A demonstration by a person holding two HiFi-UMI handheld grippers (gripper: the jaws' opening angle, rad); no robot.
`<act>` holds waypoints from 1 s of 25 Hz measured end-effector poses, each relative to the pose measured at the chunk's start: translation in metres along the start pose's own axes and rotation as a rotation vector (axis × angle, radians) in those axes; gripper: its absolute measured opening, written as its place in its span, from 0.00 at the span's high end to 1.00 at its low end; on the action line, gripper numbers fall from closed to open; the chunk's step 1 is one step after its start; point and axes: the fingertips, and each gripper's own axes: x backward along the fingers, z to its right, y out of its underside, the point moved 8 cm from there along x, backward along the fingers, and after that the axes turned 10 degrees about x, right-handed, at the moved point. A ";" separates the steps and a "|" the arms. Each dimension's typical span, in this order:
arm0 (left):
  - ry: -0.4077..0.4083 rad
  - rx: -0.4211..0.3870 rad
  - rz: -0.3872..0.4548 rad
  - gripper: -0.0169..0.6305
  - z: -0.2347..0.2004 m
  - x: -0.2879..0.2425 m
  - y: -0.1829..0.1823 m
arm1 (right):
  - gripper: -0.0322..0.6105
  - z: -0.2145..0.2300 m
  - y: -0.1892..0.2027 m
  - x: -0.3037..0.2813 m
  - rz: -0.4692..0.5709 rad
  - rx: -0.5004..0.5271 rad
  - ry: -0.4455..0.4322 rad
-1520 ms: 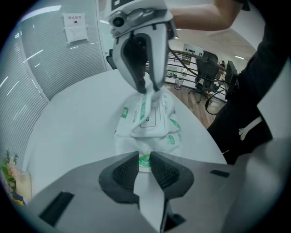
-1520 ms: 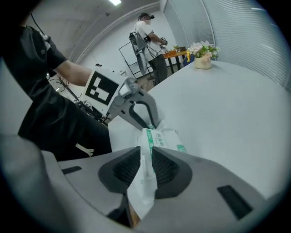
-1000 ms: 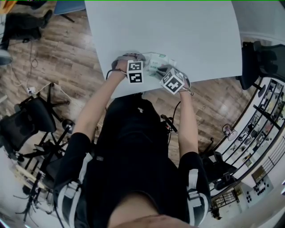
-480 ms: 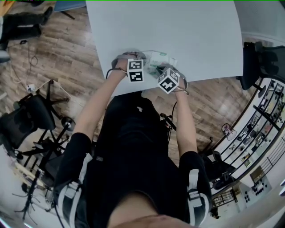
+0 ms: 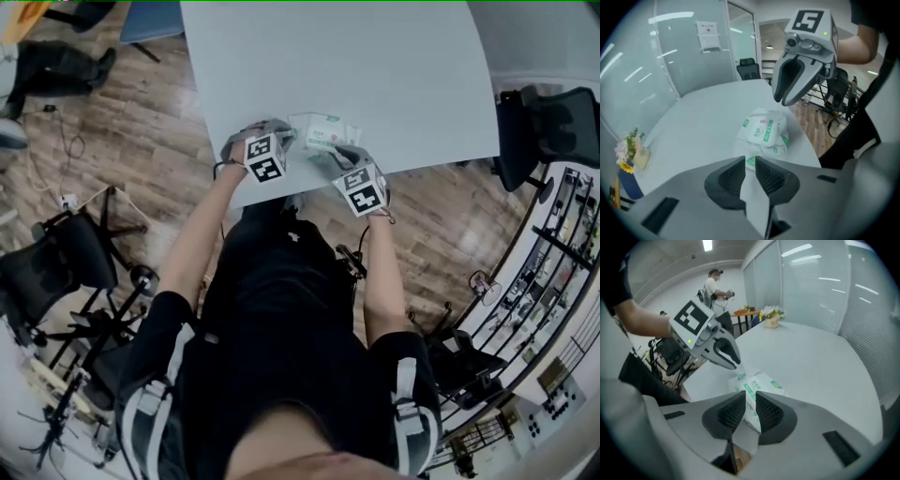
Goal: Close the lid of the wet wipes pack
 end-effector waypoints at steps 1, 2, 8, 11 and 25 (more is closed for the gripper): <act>-0.040 0.029 0.053 0.85 0.001 0.016 -0.003 | 0.82 0.000 -0.003 0.018 0.059 -0.053 0.033; -0.082 0.054 0.109 0.85 0.005 0.035 -0.006 | 0.82 -0.002 -0.006 0.037 0.123 -0.111 0.063; -0.251 0.267 0.477 0.89 0.051 0.153 -0.027 | 0.85 -0.028 -0.012 0.143 0.435 -0.307 0.263; -0.263 0.407 0.651 0.92 0.078 0.201 -0.036 | 0.87 -0.043 -0.012 0.179 0.538 -0.353 0.360; -0.398 0.583 0.903 0.92 0.158 0.285 -0.046 | 0.91 -0.115 -0.012 0.249 0.687 -0.395 0.488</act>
